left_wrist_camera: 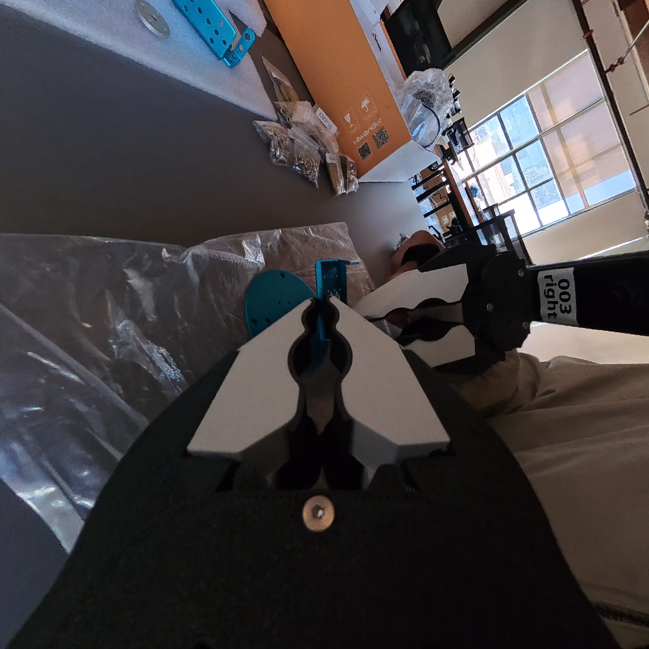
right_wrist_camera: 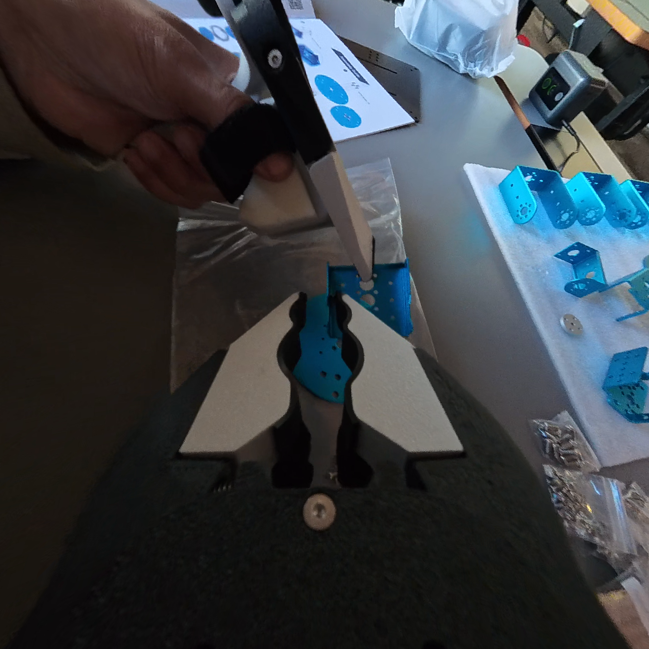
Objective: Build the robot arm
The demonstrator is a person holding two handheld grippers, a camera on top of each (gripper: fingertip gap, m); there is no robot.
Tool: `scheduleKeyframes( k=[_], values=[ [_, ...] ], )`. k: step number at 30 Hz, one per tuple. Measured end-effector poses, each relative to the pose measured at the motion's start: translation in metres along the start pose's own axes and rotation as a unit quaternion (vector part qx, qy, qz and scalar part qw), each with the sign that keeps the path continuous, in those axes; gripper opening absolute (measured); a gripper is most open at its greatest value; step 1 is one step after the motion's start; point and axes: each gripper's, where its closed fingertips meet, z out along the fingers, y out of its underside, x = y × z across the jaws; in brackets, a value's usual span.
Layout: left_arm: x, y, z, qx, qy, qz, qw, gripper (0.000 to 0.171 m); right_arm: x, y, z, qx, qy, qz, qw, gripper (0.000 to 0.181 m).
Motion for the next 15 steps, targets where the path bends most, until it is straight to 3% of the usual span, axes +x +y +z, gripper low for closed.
scheduleKeyframes(
  k=[3,7,15],
  values=[
    [-0.0008,-0.0005,0.0,-0.001,-0.009,0.019,1.0,0.001,0.0068,0.0044,-0.0026,-0.006,0.021,-0.013,1.0,0.003],
    [-0.0015,0.0013,0.001,-0.009,-0.025,0.048,0.998,0.001,0.0057,0.0074,-0.0025,-0.005,0.009,-0.002,1.0,0.003],
    [-0.0047,0.0011,-0.0004,-0.004,-0.008,0.019,1.0,0.001,0.005,0.0067,-0.0077,0.011,-0.003,-0.003,1.0,0.0]
  ],
)
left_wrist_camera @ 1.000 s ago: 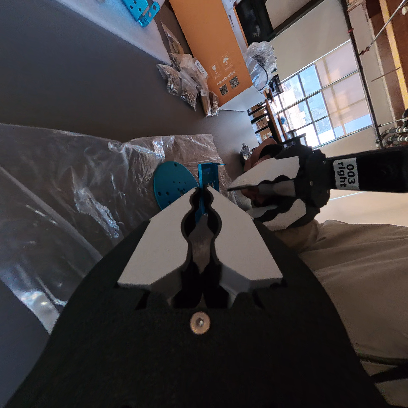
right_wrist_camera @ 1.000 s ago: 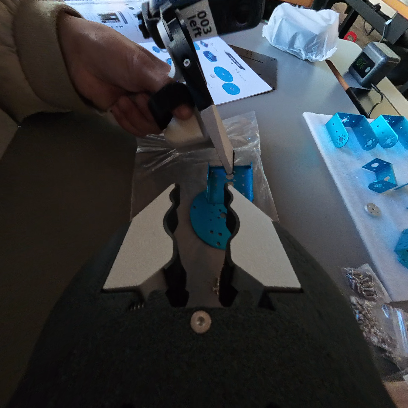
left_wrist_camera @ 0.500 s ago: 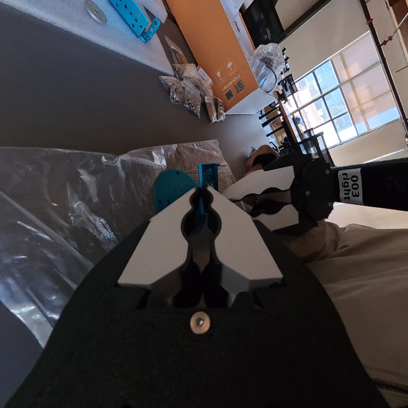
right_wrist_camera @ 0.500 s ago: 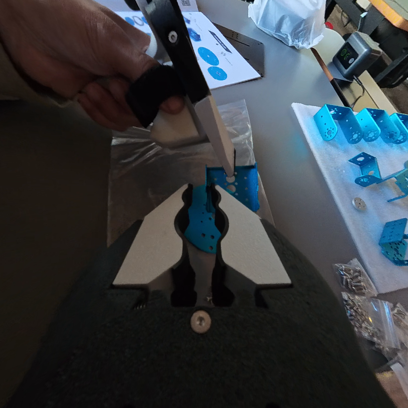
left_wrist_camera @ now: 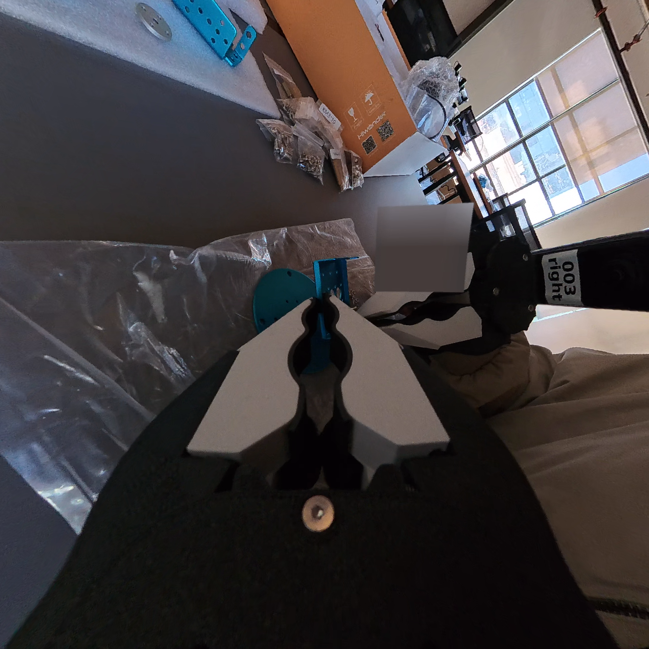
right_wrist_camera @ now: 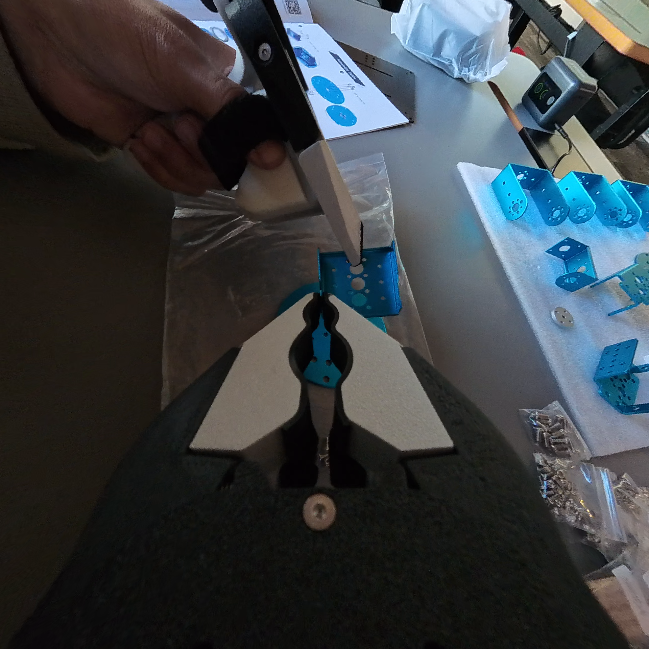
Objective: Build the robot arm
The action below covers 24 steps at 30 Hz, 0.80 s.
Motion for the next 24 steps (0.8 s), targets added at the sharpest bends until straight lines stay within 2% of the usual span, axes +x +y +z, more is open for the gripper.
scheduleKeyframes(
  k=[1,3,8,14,17,24],
  values=[
    [-0.0004,-0.0001,-0.0003,0.001,0.0,-0.002,1.0,0.001,-0.0001,0.0002,-0.0005,0.0,-0.001,0.001,1.0,0.001],
    [-0.0018,-0.0019,-0.0022,0.006,0.003,-0.011,1.0,0.001,-0.0013,0.0009,-0.0016,-0.004,-0.008,0.003,1.0,0.015],
    [0.001,-0.0001,-0.0025,0.001,0.023,-0.039,0.999,0.001,0.0012,-0.0038,-0.0035,-0.011,0.023,-0.061,0.998,0.023],
    [0.0032,0.0012,-0.002,-0.002,0.033,-0.051,0.998,0.001,0.0012,0.0039,-0.002,-0.041,0.06,-0.128,0.989,0.004],
    [0.0027,0.0004,-0.0036,-0.002,0.015,-0.025,1.0,0.001,-0.0009,0.0028,-0.0021,-0.043,0.062,-0.14,0.987,0.001],
    [-0.0014,-0.0011,-0.0082,0.005,0.003,-0.018,1.0,0.001,-0.0037,-0.0039,-0.0095,0.002,0.022,-0.068,0.997,0.002]
  ],
)
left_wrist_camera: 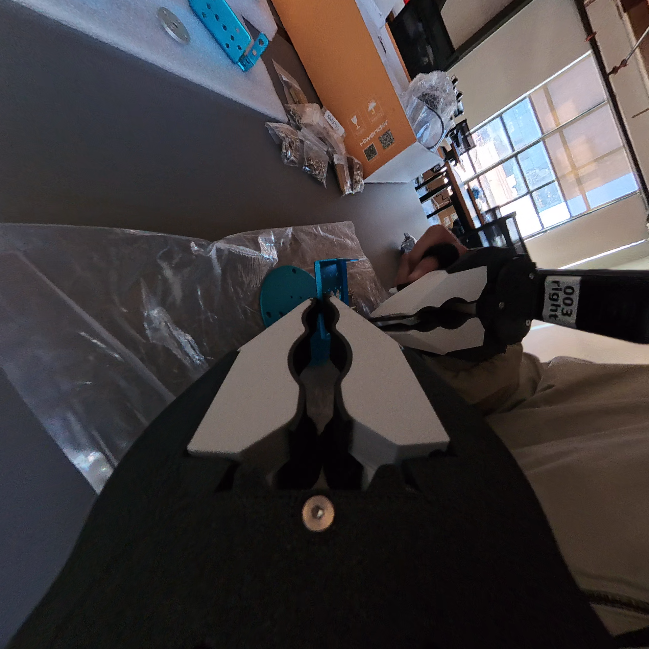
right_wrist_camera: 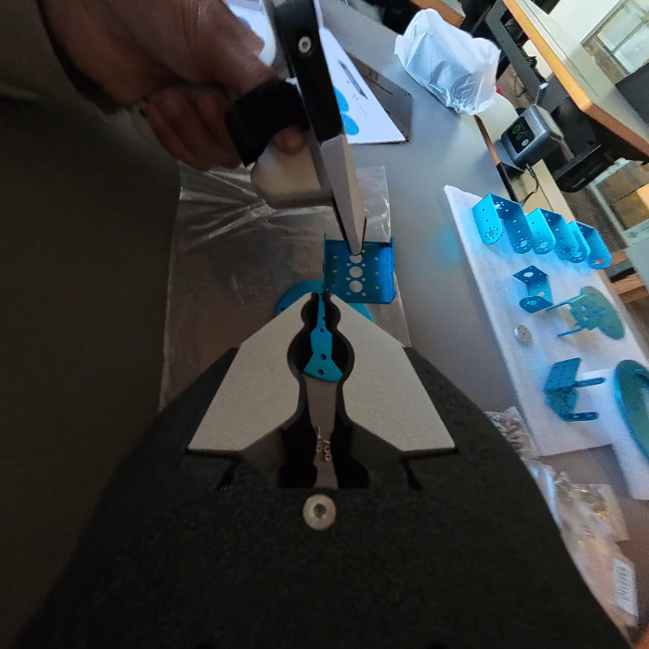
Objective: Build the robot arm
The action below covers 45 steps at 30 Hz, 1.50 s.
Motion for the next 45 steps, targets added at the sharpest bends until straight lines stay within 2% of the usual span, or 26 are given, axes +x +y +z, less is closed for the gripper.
scheduleKeyframes(
  k=[3,5,7,9,11,14,16,18,23,28,33,38,42,45],
  values=[
    [0.001,-0.005,-0.003,0.017,-0.003,0.018,1.0,0.001,0.003,0.001,-0.001,0.016,-0.031,0.099,0.995,0.011],
    [0.006,-0.007,-0.004,0.028,-0.012,0.059,0.998,0.001,0.006,0.007,0.003,0.008,-0.068,0.202,0.977,0.022],
    [0.012,-0.009,-0.005,0.037,-0.02,0.102,0.994,0.001,0.003,-0.003,0.003,0.045,-0.134,0.31,0.94,0.034],
    [0.015,-0.014,-0.007,0.049,-0.034,0.14,0.988,0.001,0.005,-0.012,0.001,0.075,-0.176,0.391,0.9,0.034],
    [0.02,-0.018,-0.009,0.06,-0.042,0.171,0.982,0.001,0.01,-0.014,0.0,0.096,-0.19,0.443,0.871,0.024],
    [0.027,-0.02,-0.009,0.073,-0.055,0.212,0.973,0.001,0.014,-0.02,-0.002,0.122,-0.239,0.532,0.803,0.016],
    [0.029,-0.02,-0.007,0.079,-0.073,0.236,0.966,0.001,0.014,-0.02,-0.001,0.126,-0.255,0.562,0.777,0.014],
    [0.029,-0.02,-0.007,0.087,-0.095,0.255,0.958,0.001,0.016,-0.017,0.001,0.126,-0.248,0.581,0.765,0.012],
    [0.027,-0.026,-0.011,0.109,-0.155,0.291,0.938,0.001,0.023,-0.001,0.004,0.097,-0.192,0.575,0.789,0.015],
    [0.037,-0.022,-0.005,0.111,-0.172,0.328,0.922,0.001,0.02,-0.011,0.004,0.118,-0.22,0.602,0.759,0.018],
    [0.045,-0.019,0.0,0.114,-0.177,0.341,0.916,0.001,0.023,-0.009,0.004,0.124,-0.204,0.6,0.764,0.009],
    [0.037,-0.023,-0.004,0.115,-0.194,0.334,0.915,0.002,0.024,0.0,0.002,0.107,-0.198,0.596,0.771,0.0],
    [0.027,-0.029,-0.011,0.121,-0.19,0.301,0.927,0.001,0.026,0.006,-0.001,0.095,-0.194,0.584,0.783,0.0],
    [0.014,-0.031,-0.019,0.115,-0.203,0.288,0.929,0.001,0.027,0.014,-0.006,0.058,-0.18,0.535,0.824,0.0]
  ],
)
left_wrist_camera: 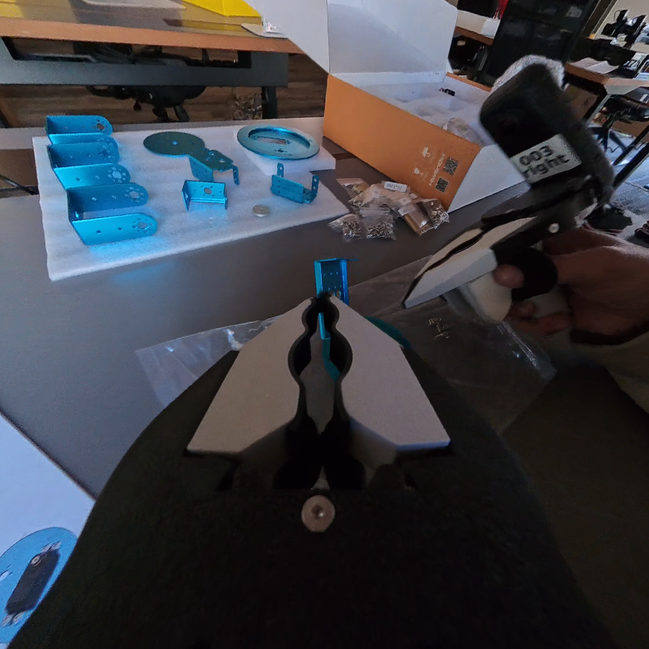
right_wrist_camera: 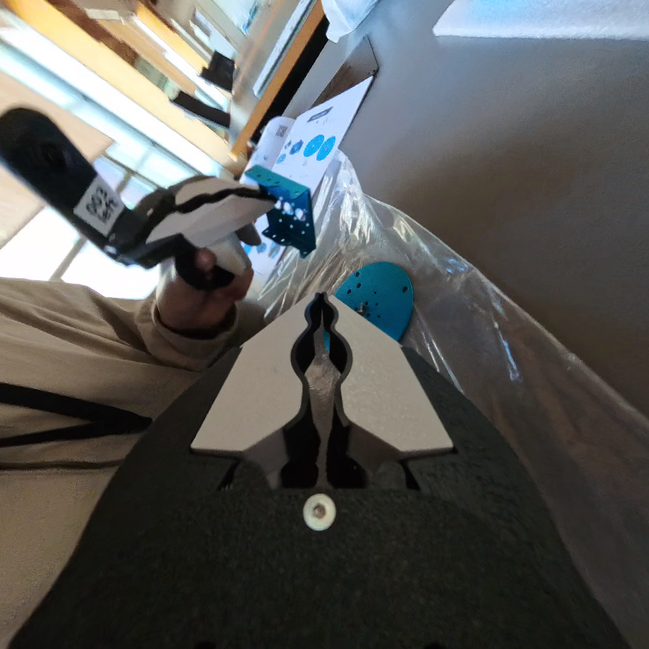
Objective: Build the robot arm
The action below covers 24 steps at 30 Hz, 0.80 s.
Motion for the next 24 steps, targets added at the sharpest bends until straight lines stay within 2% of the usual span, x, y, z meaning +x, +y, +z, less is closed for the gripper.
scheduleKeyframes(
  k=[3,5,7,10,14,20,24],
  values=[
    [-0.019,0.006,-0.004,-0.018,-0.01,-0.005,1.0,0.001,-0.002,0.011,0.002,-0.056,0.039,-0.132,0.989,0.0],
    [-0.027,0.008,-0.007,-0.024,-0.006,-0.015,1.0,0.001,0.011,0.021,0.008,-0.106,0.106,-0.229,0.962,0.006],
    [-0.028,0.013,-0.008,-0.035,0.005,-0.017,0.999,0.001,0.02,0.028,0.017,-0.148,0.155,-0.27,0.939,0.008],
    [-0.028,0.015,-0.009,-0.026,0.015,-0.025,0.999,0.001,0.025,0.028,0.024,-0.175,0.186,-0.291,0.922,0.01],
    [-0.022,0.016,-0.012,-0.019,0.033,-0.035,0.999,0.001,0.03,0.022,0.027,-0.155,0.214,-0.34,0.903,0.007],
    [-0.02,0.021,-0.013,-0.027,0.055,-0.056,0.997,0.001,0.026,0.025,0.031,-0.149,0.187,-0.315,0.918,0.007],
    [-0.019,0.022,-0.011,-0.03,0.057,-0.057,0.996,0.001,0.03,0.027,0.03,-0.149,0.197,-0.325,0.913,0.006]
  ],
)
